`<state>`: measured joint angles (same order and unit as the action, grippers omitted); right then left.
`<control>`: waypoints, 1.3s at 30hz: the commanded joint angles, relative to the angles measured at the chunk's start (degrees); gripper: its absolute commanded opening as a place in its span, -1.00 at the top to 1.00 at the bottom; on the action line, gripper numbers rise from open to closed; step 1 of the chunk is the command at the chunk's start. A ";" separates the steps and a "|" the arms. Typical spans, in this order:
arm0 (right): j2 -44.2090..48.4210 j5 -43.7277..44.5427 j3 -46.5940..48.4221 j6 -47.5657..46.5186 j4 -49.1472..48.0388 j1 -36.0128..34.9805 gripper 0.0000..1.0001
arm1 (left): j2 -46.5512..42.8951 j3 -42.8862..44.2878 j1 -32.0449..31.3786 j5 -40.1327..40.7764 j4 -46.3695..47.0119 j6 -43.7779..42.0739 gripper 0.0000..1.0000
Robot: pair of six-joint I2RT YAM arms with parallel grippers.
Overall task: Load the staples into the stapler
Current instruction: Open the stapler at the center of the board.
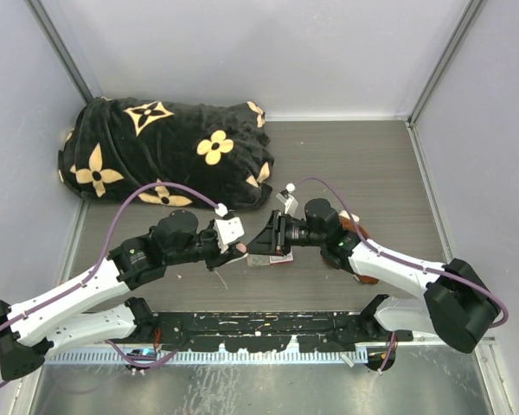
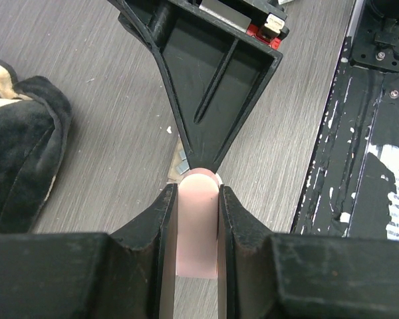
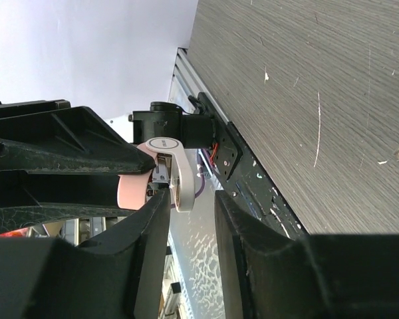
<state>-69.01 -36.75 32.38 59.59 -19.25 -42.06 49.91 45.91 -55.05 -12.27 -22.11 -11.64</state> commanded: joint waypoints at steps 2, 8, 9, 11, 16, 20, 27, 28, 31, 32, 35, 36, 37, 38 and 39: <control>-1.17 -1.97 2.55 1.13 -4.73 -0.63 0.30 | -0.69 0.14 -0.50 0.87 2.38 -1.19 0.99; -1.81 -1.70 1.96 1.89 -5.68 -0.62 0.37 | -1.10 -0.05 -0.68 0.79 2.41 -1.37 0.99; -1.93 -1.54 1.79 2.05 -5.78 -0.65 0.38 | -1.20 -0.09 -0.71 0.76 2.41 -1.37 1.00; -2.13 -1.14 1.36 2.49 -6.01 -0.67 0.38 | -1.45 -0.14 -0.72 0.60 2.44 -1.37 0.99; -3.23 -1.55 0.08 4.69 -9.36 -0.61 0.42 | -1.65 -0.22 -0.73 0.32 2.67 -1.19 0.99; -3.78 -2.80 -0.17 6.69 -12.19 -0.65 0.46 | -1.70 -0.31 -0.81 0.41 2.82 -1.11 1.00; -4.69 -6.24 0.75 6.77 -12.31 -0.86 0.49 | -1.71 -0.47 -0.79 1.50 3.01 -1.28 0.99; -5.28 -6.97 0.84 6.76 -12.31 -0.99 0.49 | -1.68 -0.53 -0.79 1.57 3.00 -1.28 1.00; -6.18 -7.12 1.09 6.76 -12.43 -1.77 0.49 | -1.64 -0.49 -0.83 1.51 3.00 -1.37 0.99; -6.40 -7.06 1.13 6.81 -12.59 -2.01 0.49 | -1.58 -0.50 -0.85 1.40 3.03 -1.37 1.00; -6.87 -7.24 1.64 7.17 -13.03 -2.28 0.49 | -1.59 -0.62 -0.95 1.37 3.00 -1.45 0.99; -6.99 -7.34 1.79 7.38 -13.28 -2.24 0.49 | -1.54 -0.63 -0.96 1.48 3.02 -1.50 0.99; -7.17 -7.54 1.87 7.62 -13.60 -2.35 0.49 | -1.54 -0.59 -0.96 1.53 3.03 -1.54 1.00; -7.30 -7.87 1.92 7.90 -14.01 -2.40 0.49 | -1.52 -0.63 -1.00 1.55 3.04 -1.62 0.99; -7.48 -8.20 1.99 8.17 -14.25 -2.41 0.47 | -1.54 -0.69 -1.05 1.63 3.03 -1.63 0.99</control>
<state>-76.53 -40.84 31.86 66.28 -27.99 -43.03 48.93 44.75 -55.77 -10.90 -24.36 -12.71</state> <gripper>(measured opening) 0.254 0.226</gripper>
